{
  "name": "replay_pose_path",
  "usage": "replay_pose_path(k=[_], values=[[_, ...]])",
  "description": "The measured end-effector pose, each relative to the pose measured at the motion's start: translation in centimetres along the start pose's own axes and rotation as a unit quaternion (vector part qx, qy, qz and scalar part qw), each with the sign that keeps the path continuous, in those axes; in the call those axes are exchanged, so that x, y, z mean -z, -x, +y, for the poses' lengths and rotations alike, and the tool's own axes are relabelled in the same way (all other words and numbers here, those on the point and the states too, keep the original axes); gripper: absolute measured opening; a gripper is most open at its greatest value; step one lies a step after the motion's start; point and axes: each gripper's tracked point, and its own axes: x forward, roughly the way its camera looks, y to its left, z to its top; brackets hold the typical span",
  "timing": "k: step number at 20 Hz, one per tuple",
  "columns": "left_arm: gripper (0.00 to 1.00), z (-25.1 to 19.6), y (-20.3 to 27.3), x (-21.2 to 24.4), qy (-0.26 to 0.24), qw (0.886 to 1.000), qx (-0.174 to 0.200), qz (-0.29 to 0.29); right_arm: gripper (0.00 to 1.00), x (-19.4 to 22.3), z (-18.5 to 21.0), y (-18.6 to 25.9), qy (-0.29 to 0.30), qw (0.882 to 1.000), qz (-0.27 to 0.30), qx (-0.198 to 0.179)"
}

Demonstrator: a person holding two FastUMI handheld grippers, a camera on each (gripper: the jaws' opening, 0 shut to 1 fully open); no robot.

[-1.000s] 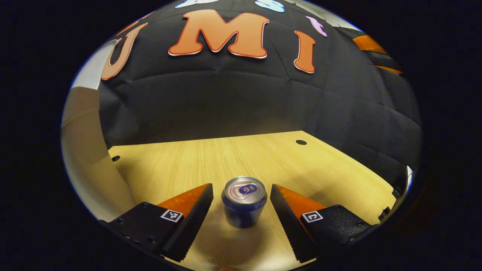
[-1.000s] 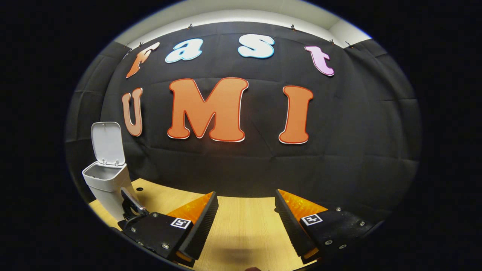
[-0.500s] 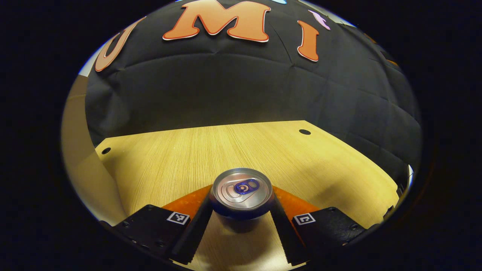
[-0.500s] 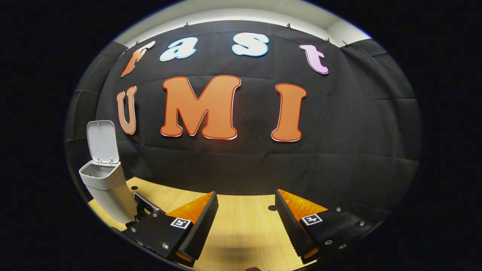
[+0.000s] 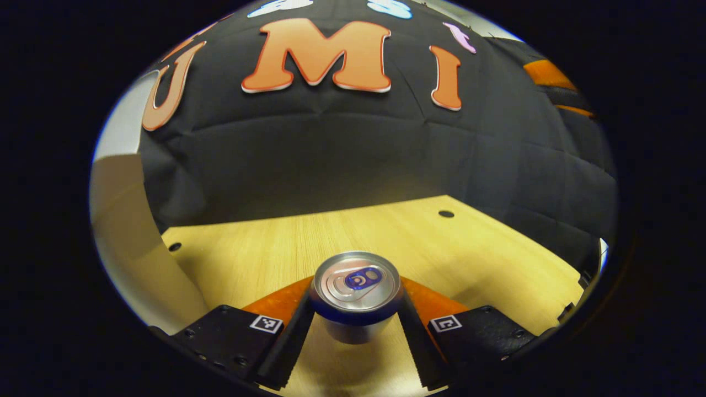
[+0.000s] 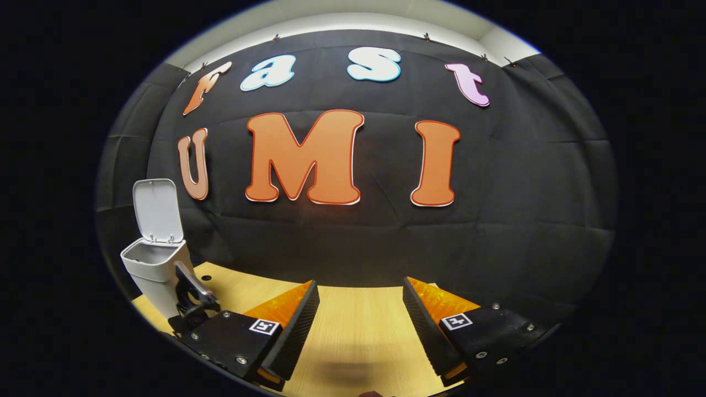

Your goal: Press the lid of the desktop garbage bin to open it, pick up the crumpled paper on the desktop and throw it into the bin, then pick up the pop can on the desktop and drop it into the bin, and finally close the garbage bin lid.

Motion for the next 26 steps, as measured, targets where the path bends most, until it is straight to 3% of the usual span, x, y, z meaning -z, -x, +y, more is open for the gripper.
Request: replay_pose_path(k=[1, 3, 13, 19, 26], values=[[0.76, 0.1, 0.3, -0.6, 0.0, 1.0, -0.001, -0.01, 0.91, 0.0, 0.3, 0.0, -0.003, 1.0, 0.0, -0.005], [0.8, 0.4, 0.9, -2.1, 0.01, 1.0, -0.008, -0.028, 0.93, -0.1, 0.9, -0.2, -0.01, 1.0, -0.003, -0.013], [0.8, 4.9, 4.9, -9.9, 0.04, 0.989, -0.088, -0.108, 0.93, -0.8, 3.5, -0.9, -0.038, 0.998, -0.018, -0.054], [0.8, 7.4, 8.4, -14.4, 0.065, 0.975, -0.14, -0.158, 0.93, -1.4, 5.8, -0.9, -0.048, 0.995, -0.029, -0.082], [0.8, 13.2, 12.1, -15.5, 0.071, 0.956, -0.227, -0.169, 0.93, -1.6, 8.1, -0.9, -0.036, 0.993, -0.036, -0.104]])
